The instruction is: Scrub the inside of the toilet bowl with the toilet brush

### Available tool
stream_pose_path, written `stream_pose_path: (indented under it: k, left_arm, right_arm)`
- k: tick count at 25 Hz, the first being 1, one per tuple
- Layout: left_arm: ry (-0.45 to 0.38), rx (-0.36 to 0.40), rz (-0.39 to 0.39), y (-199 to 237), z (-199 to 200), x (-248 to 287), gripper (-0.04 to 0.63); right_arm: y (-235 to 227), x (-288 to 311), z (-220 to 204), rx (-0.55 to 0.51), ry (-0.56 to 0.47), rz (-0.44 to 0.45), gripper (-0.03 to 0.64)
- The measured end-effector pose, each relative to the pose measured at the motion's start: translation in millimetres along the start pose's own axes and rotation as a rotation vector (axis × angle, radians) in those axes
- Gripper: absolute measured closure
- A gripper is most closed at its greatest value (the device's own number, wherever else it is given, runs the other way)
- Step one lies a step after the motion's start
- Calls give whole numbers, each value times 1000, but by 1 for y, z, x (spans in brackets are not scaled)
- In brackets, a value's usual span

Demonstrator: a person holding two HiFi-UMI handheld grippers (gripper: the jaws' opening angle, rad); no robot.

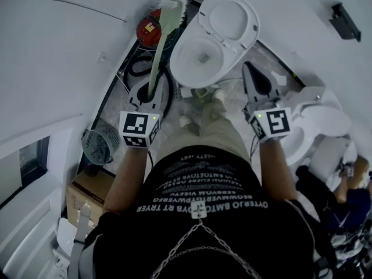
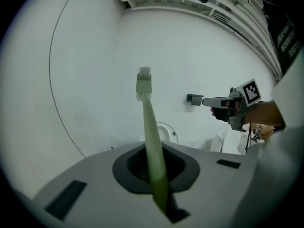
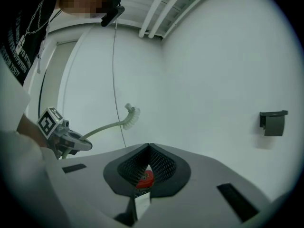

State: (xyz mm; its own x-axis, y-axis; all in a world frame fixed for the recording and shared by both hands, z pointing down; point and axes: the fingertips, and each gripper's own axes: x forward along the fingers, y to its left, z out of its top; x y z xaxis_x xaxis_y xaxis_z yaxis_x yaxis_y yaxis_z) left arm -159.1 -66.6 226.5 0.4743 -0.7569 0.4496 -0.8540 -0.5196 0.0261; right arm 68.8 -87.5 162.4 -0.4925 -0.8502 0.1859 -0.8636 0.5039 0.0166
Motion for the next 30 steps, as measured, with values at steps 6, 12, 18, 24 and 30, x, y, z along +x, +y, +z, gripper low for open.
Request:
stream_pose_path:
  k: [6,12,18,24,30]
  left_arm:
    - [40,-8,28,8,-12,28,594]
    - [88,-31,34,2,-33,56,594]
    - [164,-24,24,-13,-70,84,594]
    - [231,-52,8,-24,-103,102,594]
    - [293,-82,12,-28,-145,122,594]
  right_arm:
    - [-23,31,0,-19,-5,46,614]
    - [-29,50,1,26,-8,91,614]
    - [-48,60,-37,-3,38,115,614]
    - [-60,76,-53,13,44,135,614]
    - [-62,96,-60,50,42,161,614]
